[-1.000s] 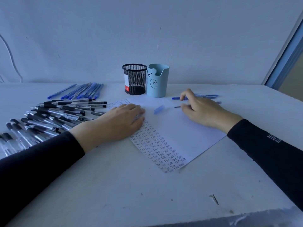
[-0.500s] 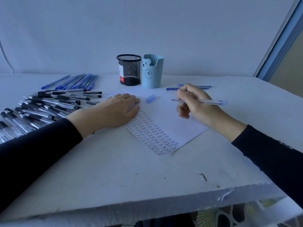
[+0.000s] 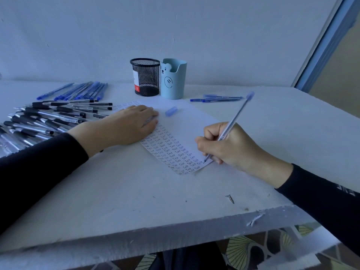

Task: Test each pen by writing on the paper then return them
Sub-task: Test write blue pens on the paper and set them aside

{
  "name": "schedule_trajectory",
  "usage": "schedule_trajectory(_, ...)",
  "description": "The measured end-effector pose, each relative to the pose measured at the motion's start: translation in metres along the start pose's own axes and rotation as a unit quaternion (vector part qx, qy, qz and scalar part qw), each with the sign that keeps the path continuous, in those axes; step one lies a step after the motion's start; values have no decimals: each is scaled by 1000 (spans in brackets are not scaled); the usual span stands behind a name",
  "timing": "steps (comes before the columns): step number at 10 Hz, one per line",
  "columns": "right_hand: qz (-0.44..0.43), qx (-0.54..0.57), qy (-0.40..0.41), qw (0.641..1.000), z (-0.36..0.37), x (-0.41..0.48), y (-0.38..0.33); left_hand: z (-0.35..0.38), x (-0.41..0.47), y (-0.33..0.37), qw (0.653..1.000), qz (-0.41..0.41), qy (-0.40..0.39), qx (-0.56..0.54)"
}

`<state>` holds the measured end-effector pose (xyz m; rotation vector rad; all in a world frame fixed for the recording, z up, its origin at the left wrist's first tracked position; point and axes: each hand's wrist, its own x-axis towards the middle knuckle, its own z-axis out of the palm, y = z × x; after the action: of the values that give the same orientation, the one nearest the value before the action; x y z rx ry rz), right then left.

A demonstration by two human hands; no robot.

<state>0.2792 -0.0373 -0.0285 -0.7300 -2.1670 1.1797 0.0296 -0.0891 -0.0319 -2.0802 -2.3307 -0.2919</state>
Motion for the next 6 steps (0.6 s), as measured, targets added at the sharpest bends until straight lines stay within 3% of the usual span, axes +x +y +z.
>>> schedule_trajectory(6,-11,-3,-21,1000,6,-1,-3,3,3,-5,1000,2,6,6)
